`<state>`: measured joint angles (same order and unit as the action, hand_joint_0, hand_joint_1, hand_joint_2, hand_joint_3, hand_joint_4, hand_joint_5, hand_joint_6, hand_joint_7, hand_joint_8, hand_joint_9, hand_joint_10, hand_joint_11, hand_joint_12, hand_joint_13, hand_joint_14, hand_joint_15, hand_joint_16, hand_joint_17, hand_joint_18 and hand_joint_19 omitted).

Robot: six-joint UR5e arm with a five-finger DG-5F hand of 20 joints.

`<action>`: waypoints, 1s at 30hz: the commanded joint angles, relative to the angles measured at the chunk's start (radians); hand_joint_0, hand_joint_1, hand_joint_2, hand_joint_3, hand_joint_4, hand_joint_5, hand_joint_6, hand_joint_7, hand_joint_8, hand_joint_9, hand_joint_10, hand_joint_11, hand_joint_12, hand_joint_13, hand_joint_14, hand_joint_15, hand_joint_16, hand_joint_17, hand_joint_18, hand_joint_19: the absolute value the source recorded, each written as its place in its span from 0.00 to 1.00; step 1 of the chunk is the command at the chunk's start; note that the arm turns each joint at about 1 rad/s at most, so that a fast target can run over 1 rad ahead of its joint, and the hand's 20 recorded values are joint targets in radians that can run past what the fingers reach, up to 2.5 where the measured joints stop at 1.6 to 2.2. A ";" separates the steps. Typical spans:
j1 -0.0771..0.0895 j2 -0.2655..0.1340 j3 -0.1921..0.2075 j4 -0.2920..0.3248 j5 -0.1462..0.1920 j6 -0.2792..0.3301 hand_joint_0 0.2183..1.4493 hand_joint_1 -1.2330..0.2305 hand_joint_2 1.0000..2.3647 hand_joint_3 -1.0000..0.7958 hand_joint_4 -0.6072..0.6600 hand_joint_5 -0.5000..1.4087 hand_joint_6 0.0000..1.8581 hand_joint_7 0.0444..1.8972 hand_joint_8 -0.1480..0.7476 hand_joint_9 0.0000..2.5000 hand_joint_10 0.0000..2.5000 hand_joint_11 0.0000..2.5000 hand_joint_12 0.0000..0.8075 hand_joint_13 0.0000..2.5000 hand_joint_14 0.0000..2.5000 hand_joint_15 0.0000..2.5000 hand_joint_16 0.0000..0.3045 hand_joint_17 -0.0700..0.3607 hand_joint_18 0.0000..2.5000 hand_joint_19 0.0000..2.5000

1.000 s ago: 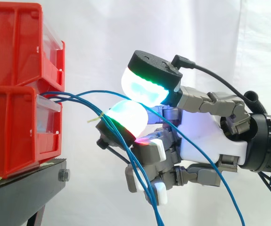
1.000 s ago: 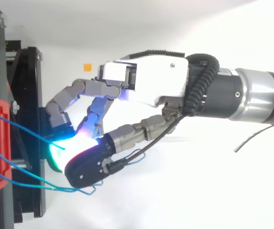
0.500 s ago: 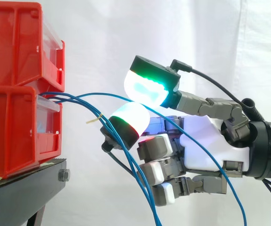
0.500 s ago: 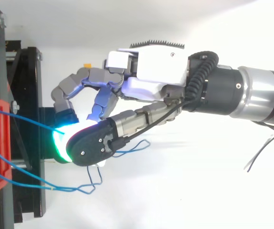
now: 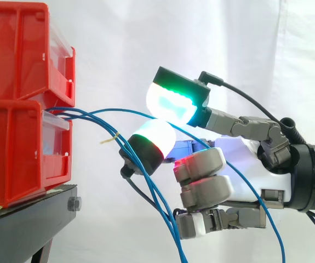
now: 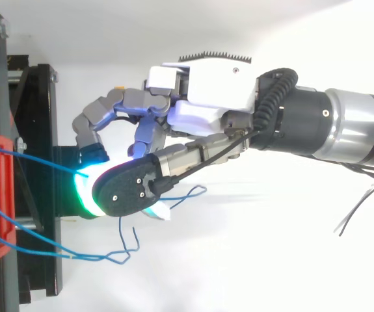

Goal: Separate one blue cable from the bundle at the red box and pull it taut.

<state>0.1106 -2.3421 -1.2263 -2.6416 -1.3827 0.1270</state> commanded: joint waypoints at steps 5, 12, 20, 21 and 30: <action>0.000 0.000 -0.001 -0.017 -0.004 0.016 0.39 0.34 0.01 0.40 0.39 0.16 0.50 0.61 0.48 0.55 0.01 0.57 0.38 0.60 0.01 0.58 0.15 0.40 0.39 0.32; 0.000 0.000 0.001 -0.017 -0.006 0.014 0.39 0.34 0.01 0.40 0.39 0.16 0.50 0.60 0.44 0.57 0.00 0.70 0.39 0.59 0.13 0.69 0.14 0.39 0.41 0.37; 0.000 0.000 -0.001 -0.017 -0.006 0.013 0.40 0.34 0.01 0.40 0.40 0.16 0.50 0.59 0.43 0.50 0.32 0.71 0.42 0.47 0.65 0.59 0.14 0.38 0.47 0.50; 0.000 0.000 -0.001 -0.017 -0.006 0.013 0.40 0.34 0.01 0.40 0.40 0.16 0.50 0.58 0.44 0.49 0.38 0.70 0.43 0.46 0.70 0.59 0.14 0.38 0.48 0.53; 0.000 0.000 -0.001 -0.017 -0.003 -0.001 0.40 0.33 0.01 0.40 0.42 0.16 0.50 0.58 0.45 0.43 0.65 0.63 0.45 0.38 1.00 0.54 0.12 0.36 0.54 0.68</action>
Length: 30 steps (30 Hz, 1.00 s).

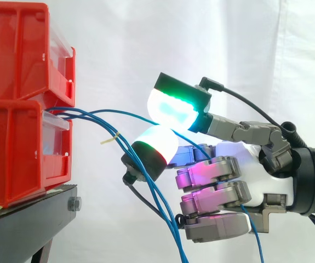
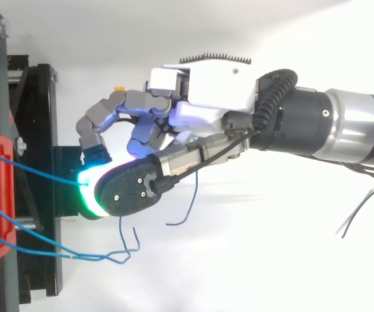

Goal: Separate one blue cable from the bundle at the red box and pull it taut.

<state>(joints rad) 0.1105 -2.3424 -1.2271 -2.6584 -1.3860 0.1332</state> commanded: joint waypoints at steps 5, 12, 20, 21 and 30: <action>-0.002 0.000 0.000 0.002 0.001 -0.026 0.40 0.33 0.01 0.40 0.42 0.16 0.50 0.58 0.45 0.41 0.73 0.60 0.44 0.37 1.00 0.55 0.12 0.35 0.54 0.69; -0.003 0.000 0.000 0.006 0.001 -0.027 0.39 0.33 0.01 0.42 0.40 0.17 0.50 0.60 0.47 0.40 0.77 0.57 0.45 0.36 1.00 0.54 0.12 0.35 0.53 0.69; -0.003 0.000 0.000 0.006 0.016 -0.027 0.40 0.32 0.01 0.43 0.39 0.17 0.50 0.60 0.47 0.39 0.77 0.57 0.44 0.35 1.00 0.52 0.12 0.35 0.53 0.69; -0.005 0.000 -0.002 0.006 0.016 -0.027 0.40 0.32 0.01 0.43 0.39 0.17 0.50 0.60 0.47 0.39 0.77 0.57 0.45 0.36 1.00 0.52 0.12 0.35 0.53 0.69; -0.005 0.000 -0.002 0.005 0.016 -0.027 0.40 0.32 0.01 0.42 0.39 0.17 0.50 0.60 0.47 0.39 0.77 0.57 0.45 0.36 1.00 0.52 0.12 0.35 0.53 0.68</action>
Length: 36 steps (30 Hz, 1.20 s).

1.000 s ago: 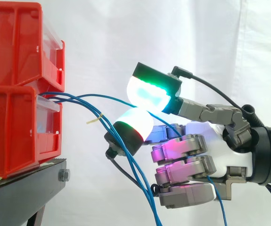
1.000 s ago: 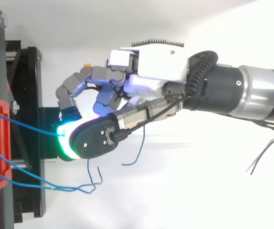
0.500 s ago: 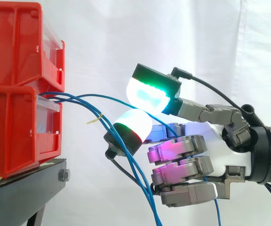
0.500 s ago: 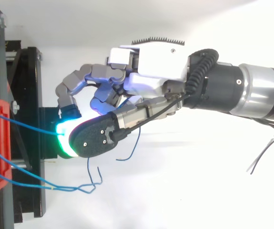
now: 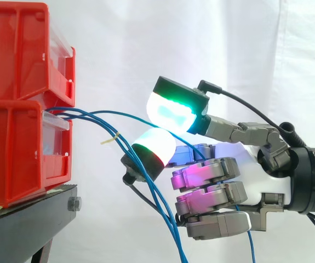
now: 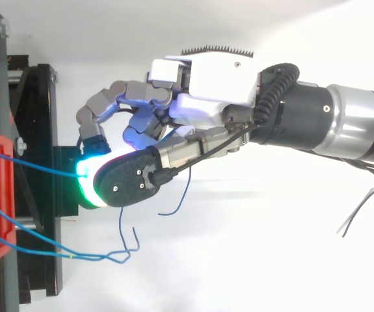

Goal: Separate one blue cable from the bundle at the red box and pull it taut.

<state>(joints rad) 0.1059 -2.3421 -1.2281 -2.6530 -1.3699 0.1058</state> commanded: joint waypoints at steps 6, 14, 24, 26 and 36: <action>0.000 0.001 -0.001 -0.007 0.000 -0.029 0.42 0.32 0.01 0.39 0.39 0.17 0.50 0.59 0.47 0.39 0.76 0.57 0.44 0.36 1.00 0.52 0.12 0.35 0.53 0.68; -0.003 0.001 -0.001 -0.004 0.000 -0.038 0.43 0.32 0.01 0.37 0.37 0.16 0.50 0.58 0.47 0.39 0.73 0.57 0.45 0.36 1.00 0.53 0.12 0.35 0.52 0.68; -0.006 0.000 -0.001 -0.002 0.003 -0.037 0.44 0.33 0.01 0.37 0.41 0.16 0.50 0.57 0.47 0.38 0.73 0.56 0.45 0.36 1.00 0.53 0.12 0.35 0.52 0.68; -0.006 0.001 -0.001 -0.002 0.005 -0.037 0.43 0.34 0.01 0.37 0.41 0.16 0.50 0.57 0.47 0.38 0.73 0.57 0.45 0.36 1.00 0.52 0.12 0.35 0.52 0.68; 0.000 0.001 -0.001 -0.007 0.006 -0.037 0.43 0.35 0.01 0.36 0.44 0.15 0.51 0.56 0.48 0.37 0.75 0.55 0.45 0.35 1.00 0.52 0.12 0.35 0.52 0.68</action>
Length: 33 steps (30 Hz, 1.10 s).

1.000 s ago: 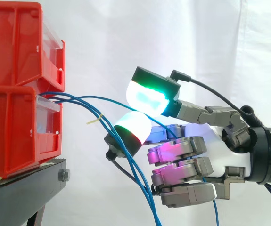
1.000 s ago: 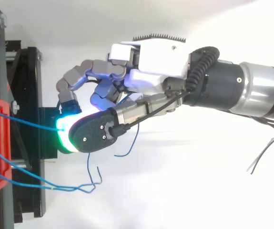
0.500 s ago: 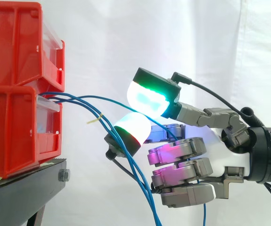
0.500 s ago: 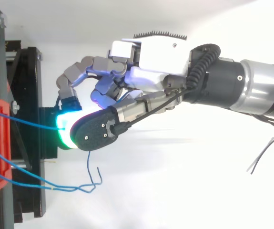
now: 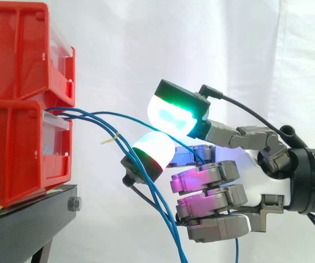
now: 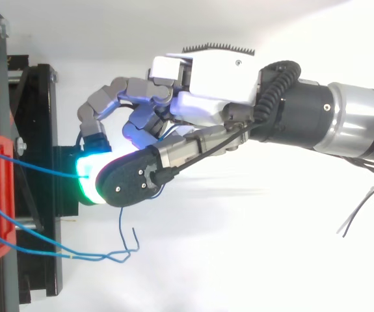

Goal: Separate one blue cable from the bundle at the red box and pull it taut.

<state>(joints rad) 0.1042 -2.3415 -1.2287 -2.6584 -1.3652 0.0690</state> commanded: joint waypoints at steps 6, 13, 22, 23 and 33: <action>0.003 -0.001 0.000 -0.002 0.000 -0.003 0.43 0.35 0.01 0.37 0.44 0.15 0.51 0.56 0.48 0.36 0.75 0.55 0.45 0.35 1.00 0.52 0.12 0.36 0.52 0.68; 0.003 0.001 0.000 -0.002 -0.005 0.006 0.43 0.35 0.01 0.37 0.43 0.15 0.51 0.56 0.47 0.36 0.75 0.55 0.46 0.35 1.00 0.52 0.12 0.35 0.52 0.68; -0.006 0.030 0.000 -0.083 -0.008 0.012 0.43 0.35 0.01 0.36 0.43 0.15 0.51 0.55 0.48 0.36 0.79 0.55 0.46 0.35 1.00 0.51 0.12 0.35 0.52 0.68; -0.005 0.033 0.000 -0.092 -0.008 0.014 0.43 0.34 0.01 0.37 0.43 0.16 0.51 0.55 0.47 0.36 0.79 0.55 0.46 0.35 1.00 0.51 0.12 0.35 0.52 0.68; -0.006 0.039 0.000 -0.124 -0.002 0.035 0.43 0.34 0.01 0.37 0.44 0.16 0.50 0.55 0.48 0.35 0.85 0.54 0.46 0.35 1.00 0.52 0.12 0.35 0.54 0.72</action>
<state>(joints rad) 0.0987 -2.3025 -1.2287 -2.7821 -1.3689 0.0975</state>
